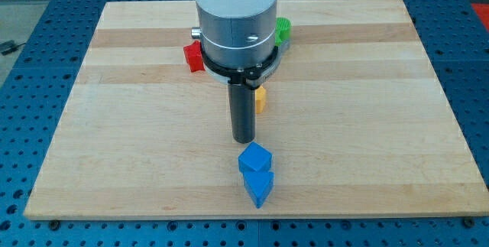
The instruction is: Move hexagon to the center right of the board
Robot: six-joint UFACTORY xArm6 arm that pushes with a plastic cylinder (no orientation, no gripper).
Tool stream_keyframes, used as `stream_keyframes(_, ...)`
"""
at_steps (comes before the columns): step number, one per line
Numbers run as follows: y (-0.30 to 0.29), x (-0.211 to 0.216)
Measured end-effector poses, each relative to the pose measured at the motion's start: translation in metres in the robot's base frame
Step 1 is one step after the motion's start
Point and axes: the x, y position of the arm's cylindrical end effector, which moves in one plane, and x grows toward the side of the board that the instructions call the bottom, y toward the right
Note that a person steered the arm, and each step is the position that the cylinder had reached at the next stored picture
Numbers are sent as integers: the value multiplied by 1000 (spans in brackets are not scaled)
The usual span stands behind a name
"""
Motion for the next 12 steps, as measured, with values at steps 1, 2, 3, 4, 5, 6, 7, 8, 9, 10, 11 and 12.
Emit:
stream_keyframes(1, -12, 0)
stream_keyframes(2, -12, 0)
stream_keyframes(3, -12, 0)
stream_keyframes(4, -19, -4)
stream_keyframes(5, -21, -16)
stream_keyframes(6, -21, -36)
stream_keyframes(7, -29, -60)
stream_keyframes(8, 7, -70)
stream_keyframes(9, 54, -70)
stream_keyframes(10, 99, -70)
stream_keyframes(11, 83, -58)
stream_keyframes(12, 72, -29)
